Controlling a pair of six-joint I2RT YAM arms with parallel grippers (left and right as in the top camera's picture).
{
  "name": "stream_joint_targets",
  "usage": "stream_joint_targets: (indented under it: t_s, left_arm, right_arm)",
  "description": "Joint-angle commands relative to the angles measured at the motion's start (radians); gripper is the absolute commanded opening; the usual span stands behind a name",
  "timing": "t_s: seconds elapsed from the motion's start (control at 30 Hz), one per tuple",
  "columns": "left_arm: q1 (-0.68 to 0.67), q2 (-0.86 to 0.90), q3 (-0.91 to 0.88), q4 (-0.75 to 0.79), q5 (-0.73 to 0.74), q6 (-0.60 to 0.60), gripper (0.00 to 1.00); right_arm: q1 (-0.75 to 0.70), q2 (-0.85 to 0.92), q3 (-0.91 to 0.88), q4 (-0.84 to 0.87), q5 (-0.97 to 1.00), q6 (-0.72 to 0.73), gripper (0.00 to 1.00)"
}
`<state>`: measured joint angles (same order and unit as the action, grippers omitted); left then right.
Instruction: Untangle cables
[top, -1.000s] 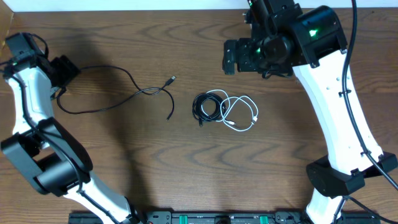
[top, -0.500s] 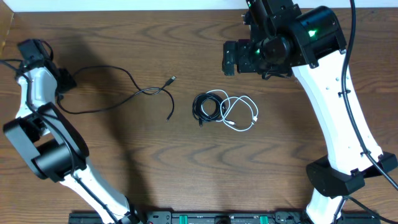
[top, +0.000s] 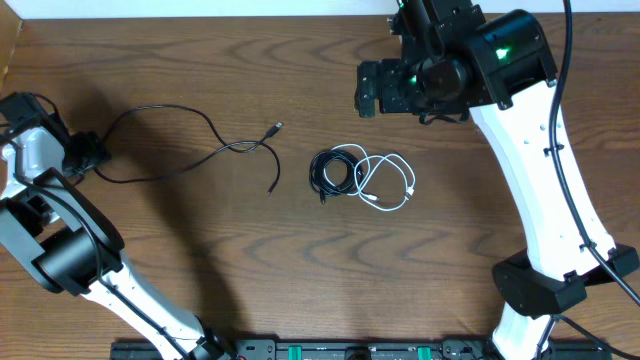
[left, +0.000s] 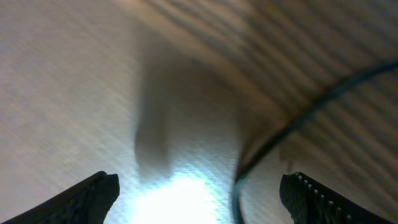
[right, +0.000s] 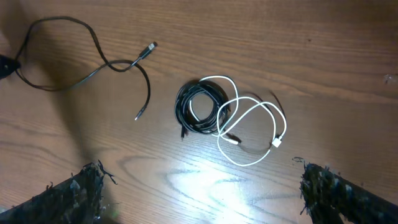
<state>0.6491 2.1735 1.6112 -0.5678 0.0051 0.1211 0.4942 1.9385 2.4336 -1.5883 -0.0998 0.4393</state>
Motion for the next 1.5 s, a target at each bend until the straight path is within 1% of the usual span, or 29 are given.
stream_joint_targets:
  t_s: [0.0,0.1,0.13,0.17,0.27,0.63,0.67,0.7,0.77,0.83,0.87,0.9,0.93,0.97,1.0,1.13,1.17,1.23,1.27,1.3,1.4,1.47]
  left_arm:
    - [-0.005,0.017,0.0,0.002,0.077,0.052,0.88]
    - [-0.005,0.024,-0.001,0.002,0.089,0.06,0.87]
    - [-0.005,0.027,-0.001,0.001,0.087,0.063,0.84]
    - [-0.005,0.03,-0.002,0.002,0.078,0.062,0.82]
    - [-0.005,0.032,-0.004,0.002,0.024,0.062,0.72]
    - [-0.005,0.065,-0.02,0.0,0.013,0.062,0.7]
    - [-0.005,0.069,-0.02,0.0,0.013,0.062,0.68]
    - [-0.005,0.071,-0.02,0.0,0.013,0.062,0.64]
    - [-0.004,0.071,-0.02,0.002,0.013,0.062,0.6]
    - [-0.004,0.071,-0.019,0.001,0.013,0.062,0.49]
    - [-0.004,0.071,-0.02,0.0,0.013,0.061,0.46]
    - [-0.004,0.071,-0.019,0.0,0.013,0.061,0.39]
    - [-0.004,0.071,-0.019,0.001,0.013,0.061,0.29]
    - [-0.005,0.068,-0.019,0.001,0.013,0.061,0.15]
    - [-0.005,0.064,-0.016,0.001,0.013,0.06,0.08]
    - [-0.013,0.014,0.014,0.015,0.031,-0.041,0.08]
    - [-0.017,-0.006,0.025,0.022,0.072,-0.053,0.07]
    - [-0.026,-0.055,0.042,0.047,0.198,-0.061,0.08]
    - [-0.035,-0.092,0.052,0.076,0.273,-0.096,0.07]
    - [-0.04,-0.111,0.056,0.093,0.303,-0.121,0.08]
    - [-0.069,-0.203,0.058,0.187,0.4,-0.27,0.08]
    - [-0.098,-0.254,0.058,0.237,0.446,-0.325,0.07]
  right_arm:
    - [0.005,0.011,0.005,0.003,0.004,-0.006,0.99]
    - [0.005,0.011,0.005,0.003,0.004,-0.006,0.99]
    - [0.005,0.011,0.005,0.003,0.004,-0.006,0.99]
    - [0.005,0.011,0.005,0.003,0.004,-0.006,0.99]
    - [0.005,0.011,0.005,0.003,0.004,-0.007,0.99]
    - [0.005,0.011,0.005,0.011,0.004,-0.007,0.99]
    - [0.005,0.011,0.005,0.013,0.004,-0.007,0.99]
    - [0.005,0.011,0.005,0.014,0.004,-0.006,0.99]
    - [0.005,0.011,0.005,0.016,0.004,-0.007,0.99]
    - [0.006,0.011,0.005,0.019,0.004,-0.006,0.99]
    - [0.006,0.011,0.005,0.021,0.004,-0.007,0.99]
    - [0.007,0.011,0.005,0.022,0.004,-0.007,0.99]
    - [0.008,0.011,0.005,0.023,0.004,-0.007,0.99]
    - [0.009,0.011,0.005,0.023,0.004,-0.007,0.99]
    - [0.01,0.011,0.005,0.023,0.004,-0.007,0.99]
    - [0.011,0.011,0.005,0.024,0.004,-0.007,0.99]
    - [0.012,0.011,0.005,0.025,0.004,-0.007,0.99]
    - [0.012,0.011,0.005,0.025,0.004,-0.007,0.99]
    - [0.012,0.011,0.005,0.025,0.004,-0.007,0.99]
    - [0.012,0.011,0.005,0.024,0.004,-0.007,0.99]
    - [0.012,0.011,0.005,0.023,0.004,-0.007,0.99]
    - [0.012,0.011,0.005,0.019,0.004,-0.007,0.99]
